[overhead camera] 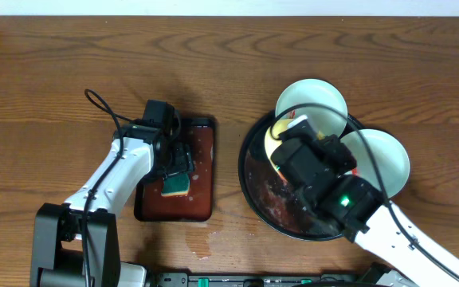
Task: Clean dirty plates on tray and stack at the side
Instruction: 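Lift the yellow plate with the right gripper off the black tray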
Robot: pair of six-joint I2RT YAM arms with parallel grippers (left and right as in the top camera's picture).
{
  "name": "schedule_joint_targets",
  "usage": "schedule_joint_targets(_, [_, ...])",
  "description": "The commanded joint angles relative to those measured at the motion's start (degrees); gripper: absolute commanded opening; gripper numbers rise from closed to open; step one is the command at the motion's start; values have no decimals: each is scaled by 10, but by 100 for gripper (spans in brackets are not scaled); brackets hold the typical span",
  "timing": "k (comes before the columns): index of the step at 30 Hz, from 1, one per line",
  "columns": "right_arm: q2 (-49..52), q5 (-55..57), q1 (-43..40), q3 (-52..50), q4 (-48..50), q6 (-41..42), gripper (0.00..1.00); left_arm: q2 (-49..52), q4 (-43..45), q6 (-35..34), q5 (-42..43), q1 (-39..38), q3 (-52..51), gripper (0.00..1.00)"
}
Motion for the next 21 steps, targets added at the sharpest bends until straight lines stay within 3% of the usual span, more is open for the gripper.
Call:
schedule_joint_targets(1, [-14,112,48,15,2,-7,1,0,-5,-1,-3,1,2,80])
schedule_joint_targets(7, [-14,207,99,15,2,-7,1,0,-6,-1,-3,1,2,80])
schedule_joint_targets(21, [-14,208,114,15,2,-11,1,0,-6,-1,-3,1,2,80])
